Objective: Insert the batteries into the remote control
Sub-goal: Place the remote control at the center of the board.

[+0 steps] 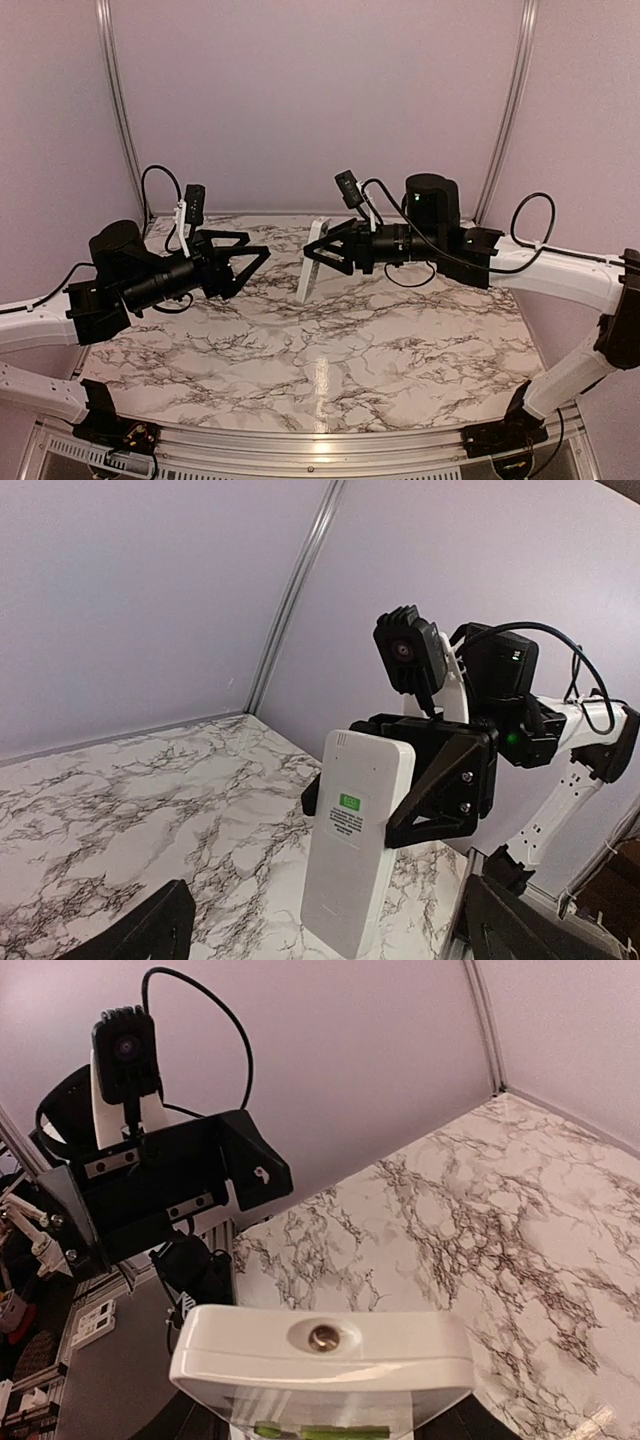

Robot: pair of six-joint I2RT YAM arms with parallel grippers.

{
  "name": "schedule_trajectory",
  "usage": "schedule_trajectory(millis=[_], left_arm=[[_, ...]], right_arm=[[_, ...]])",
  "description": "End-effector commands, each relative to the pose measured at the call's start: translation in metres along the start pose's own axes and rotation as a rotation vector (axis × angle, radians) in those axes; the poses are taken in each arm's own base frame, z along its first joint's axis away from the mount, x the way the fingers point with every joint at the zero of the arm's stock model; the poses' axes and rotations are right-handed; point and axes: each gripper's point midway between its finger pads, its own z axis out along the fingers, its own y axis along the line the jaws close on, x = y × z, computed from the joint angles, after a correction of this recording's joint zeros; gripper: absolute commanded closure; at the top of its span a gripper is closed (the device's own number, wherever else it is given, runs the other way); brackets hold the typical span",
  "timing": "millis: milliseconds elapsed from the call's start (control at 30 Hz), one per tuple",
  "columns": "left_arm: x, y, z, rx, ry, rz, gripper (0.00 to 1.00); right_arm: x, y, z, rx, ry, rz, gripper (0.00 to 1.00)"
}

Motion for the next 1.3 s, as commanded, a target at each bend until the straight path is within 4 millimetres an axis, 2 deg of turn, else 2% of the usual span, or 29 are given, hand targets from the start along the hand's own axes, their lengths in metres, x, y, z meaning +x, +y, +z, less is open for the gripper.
schedule_trajectory(millis=[0,67,233,333,433,633,767,967,1167,1267], left_arm=[[0.031,0.065,-0.017,-0.286,0.094,-0.097,0.01],[0.034,0.081,-0.024,-0.358,0.093,-0.110,0.01],[0.049,0.123,-0.047,-0.560,0.110,-0.126,0.01],[0.059,0.139,-0.056,-0.623,0.116,-0.155,0.01],[0.068,0.143,-0.059,-0.624,0.124,-0.177,0.01],[0.078,0.138,-0.060,-0.578,0.135,-0.188,0.01],[0.084,0.136,-0.062,-0.553,0.127,-0.190,0.01],[0.092,0.139,-0.066,-0.560,0.133,-0.182,0.01],[0.090,0.138,-0.068,-0.540,0.098,-0.172,0.01],[0.096,0.146,-0.070,-0.586,0.124,-0.157,0.01]], right_arm=[[0.041,-0.055,0.004,0.241,0.222,0.060,0.70],[0.062,-0.072,0.005,0.301,0.316,0.089,0.70],[0.100,-0.105,0.010,0.409,0.486,0.122,0.70],[0.128,-0.123,0.012,0.453,0.611,0.118,0.70],[0.158,-0.145,0.014,0.504,0.737,0.123,0.70],[0.185,-0.167,0.017,0.556,0.865,0.117,0.68],[0.210,-0.177,0.010,0.595,0.989,0.107,0.69],[0.231,-0.186,0.010,0.624,1.054,0.119,0.66],[0.241,-0.197,0.018,0.652,1.091,0.123,0.61],[0.243,-0.202,0.022,0.659,1.101,0.129,0.58]])
